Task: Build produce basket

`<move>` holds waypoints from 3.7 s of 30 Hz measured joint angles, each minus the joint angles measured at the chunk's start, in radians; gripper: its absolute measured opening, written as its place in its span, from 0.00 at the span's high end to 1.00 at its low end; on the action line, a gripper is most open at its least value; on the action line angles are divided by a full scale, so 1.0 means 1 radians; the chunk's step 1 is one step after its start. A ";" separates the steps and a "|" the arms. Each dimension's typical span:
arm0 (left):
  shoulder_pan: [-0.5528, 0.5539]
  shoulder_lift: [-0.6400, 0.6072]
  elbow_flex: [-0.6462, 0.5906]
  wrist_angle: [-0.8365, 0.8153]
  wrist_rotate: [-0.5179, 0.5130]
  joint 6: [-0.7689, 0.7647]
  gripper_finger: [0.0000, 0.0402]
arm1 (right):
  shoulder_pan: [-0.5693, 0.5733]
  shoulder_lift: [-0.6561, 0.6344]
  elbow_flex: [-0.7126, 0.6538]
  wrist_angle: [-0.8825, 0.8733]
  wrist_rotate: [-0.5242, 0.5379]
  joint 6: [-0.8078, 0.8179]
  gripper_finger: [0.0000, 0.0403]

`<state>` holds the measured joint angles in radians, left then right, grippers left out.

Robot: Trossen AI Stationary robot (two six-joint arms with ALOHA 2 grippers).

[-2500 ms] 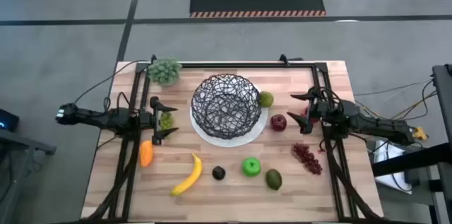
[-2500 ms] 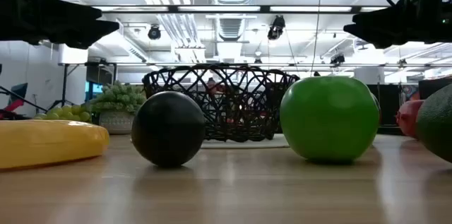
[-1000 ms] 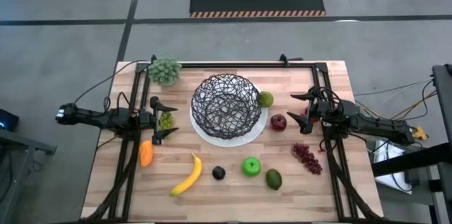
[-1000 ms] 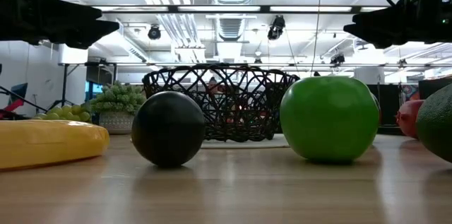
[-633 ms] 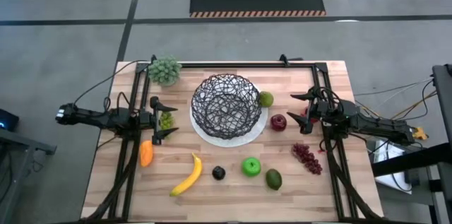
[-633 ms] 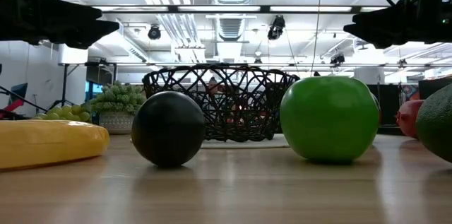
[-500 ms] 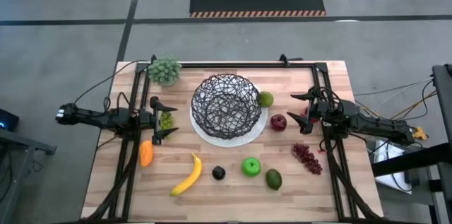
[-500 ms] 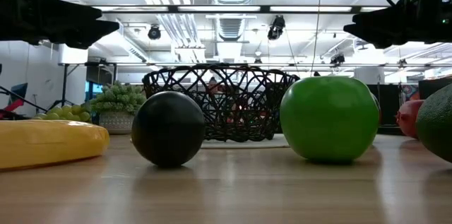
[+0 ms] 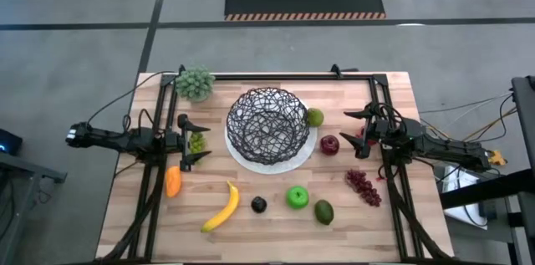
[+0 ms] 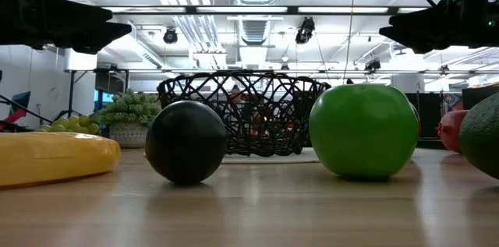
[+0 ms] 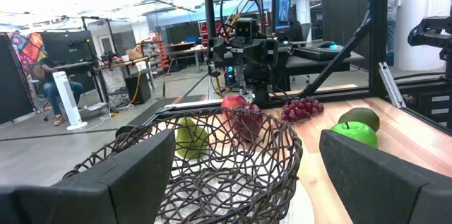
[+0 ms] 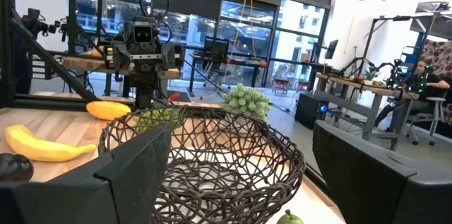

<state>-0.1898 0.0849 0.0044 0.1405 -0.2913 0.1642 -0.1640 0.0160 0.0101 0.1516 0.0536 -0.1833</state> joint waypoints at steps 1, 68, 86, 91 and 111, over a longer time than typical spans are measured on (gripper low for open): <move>0.000 0.000 0.000 0.000 0.000 0.000 0.17 | 0.000 0.000 0.000 0.000 0.000 0.000 0.19; 0.000 -0.002 0.000 0.550 0.000 -0.364 0.17 | 0.002 0.000 0.000 0.203 -0.007 0.540 0.19; 0.000 0.000 0.000 0.582 -0.104 -0.184 0.17 | 0.160 0.325 0.273 0.214 -0.113 0.366 0.19; -0.001 0.022 0.000 0.556 -0.133 -0.302 0.17 | 0.227 0.470 0.379 0.187 -0.105 0.318 0.19; 0.000 0.113 0.006 0.579 -0.167 -0.341 0.17 | 0.417 0.964 0.977 -0.855 -0.049 0.747 0.19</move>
<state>-0.1898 0.1975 0.0109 0.7192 -0.4580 -0.1767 0.2525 0.9804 0.9868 -0.7038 0.0049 0.5642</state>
